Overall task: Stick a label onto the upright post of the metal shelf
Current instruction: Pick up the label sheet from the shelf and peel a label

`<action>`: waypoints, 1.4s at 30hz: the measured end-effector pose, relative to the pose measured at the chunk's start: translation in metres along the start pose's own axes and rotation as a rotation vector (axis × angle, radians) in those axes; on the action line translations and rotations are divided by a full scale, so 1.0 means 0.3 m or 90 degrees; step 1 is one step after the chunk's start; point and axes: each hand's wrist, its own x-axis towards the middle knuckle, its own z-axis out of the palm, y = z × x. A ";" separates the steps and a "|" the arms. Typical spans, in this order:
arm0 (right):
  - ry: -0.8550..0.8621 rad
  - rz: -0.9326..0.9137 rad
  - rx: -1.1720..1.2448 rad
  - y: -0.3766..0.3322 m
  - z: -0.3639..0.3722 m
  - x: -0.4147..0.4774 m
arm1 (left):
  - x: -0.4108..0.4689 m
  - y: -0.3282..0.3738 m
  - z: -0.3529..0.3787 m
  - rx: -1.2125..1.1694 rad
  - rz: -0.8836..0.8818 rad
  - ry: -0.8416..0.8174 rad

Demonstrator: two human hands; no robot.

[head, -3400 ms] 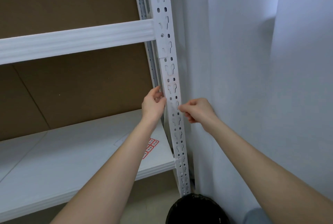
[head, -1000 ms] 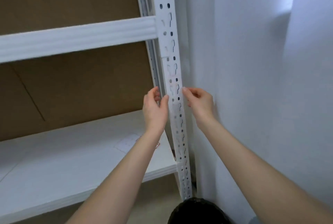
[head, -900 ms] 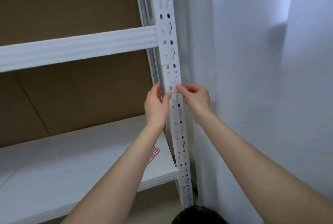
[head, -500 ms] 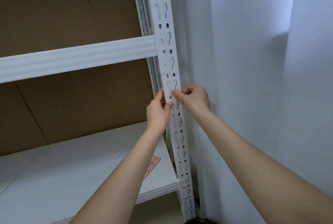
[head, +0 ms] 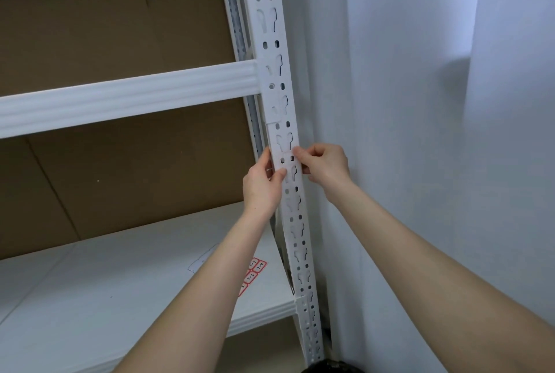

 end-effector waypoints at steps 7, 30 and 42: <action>-0.021 0.048 0.137 0.034 0.007 -0.021 | 0.006 -0.002 -0.006 -0.051 -0.012 0.004; -0.350 0.143 -0.402 0.419 0.415 -0.229 | -0.280 -0.646 -0.233 0.327 -0.316 -0.178; -0.332 0.177 -0.495 0.648 0.621 -0.055 | -0.248 -0.899 -0.190 0.435 -0.244 -0.332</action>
